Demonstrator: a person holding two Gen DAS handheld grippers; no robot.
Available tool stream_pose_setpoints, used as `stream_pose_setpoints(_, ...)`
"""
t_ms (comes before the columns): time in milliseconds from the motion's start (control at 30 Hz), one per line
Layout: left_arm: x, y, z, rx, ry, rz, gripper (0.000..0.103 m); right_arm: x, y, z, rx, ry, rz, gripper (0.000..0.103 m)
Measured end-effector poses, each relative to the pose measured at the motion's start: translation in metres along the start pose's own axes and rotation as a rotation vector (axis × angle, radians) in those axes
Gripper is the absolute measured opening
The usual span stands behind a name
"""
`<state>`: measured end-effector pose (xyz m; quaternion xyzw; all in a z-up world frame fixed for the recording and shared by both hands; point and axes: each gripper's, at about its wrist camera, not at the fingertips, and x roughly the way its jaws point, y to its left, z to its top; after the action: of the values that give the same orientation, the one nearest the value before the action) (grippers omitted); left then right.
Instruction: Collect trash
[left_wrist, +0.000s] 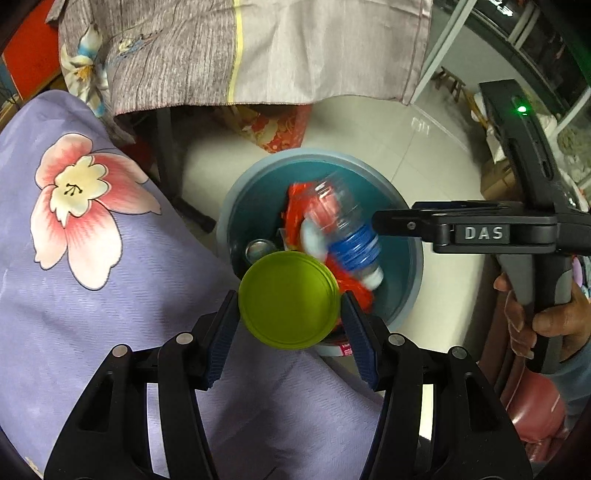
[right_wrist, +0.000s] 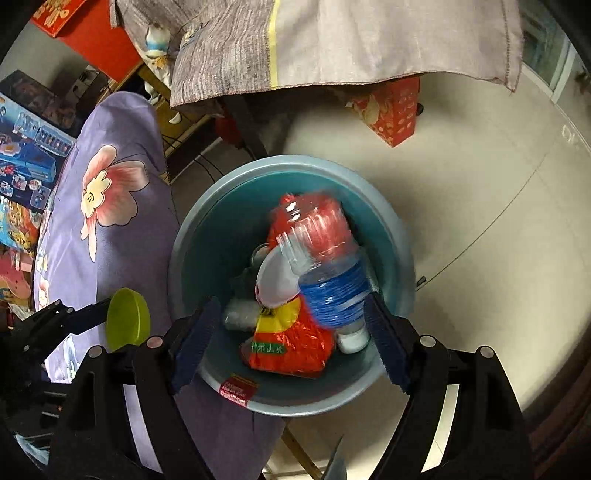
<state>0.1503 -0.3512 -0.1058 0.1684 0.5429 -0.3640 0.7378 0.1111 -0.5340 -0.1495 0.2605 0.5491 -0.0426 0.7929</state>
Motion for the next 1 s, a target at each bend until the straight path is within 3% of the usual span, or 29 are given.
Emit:
stream_pose_setpoints(700, 0.020, -0.039, 0.017, 0.059, 0.015, -0.028, 0.058, -0.032, -0.022, -0.023, 0.055, -0.005, -0.037, 0.080)
stream_pose_setpoints(800, 0.019, -0.039, 0.018, 0.055, 0.019, -0.025, 0.065, -0.035, -0.021, -0.022, 0.058, -0.008, -0.045, 0.082)
stream_pose_setpoints(867, 0.015, -0.040, 0.018, 0.056, 0.001, -0.002, 0.090, -0.035, -0.020, -0.022, 0.059, -0.006, -0.049, 0.083)
stream_pose_setpoints(1000, 0.006, -0.039, 0.016, 0.065, -0.031, 0.031, 0.093, -0.037, -0.015, -0.023, 0.047, 0.000, -0.058, 0.083)
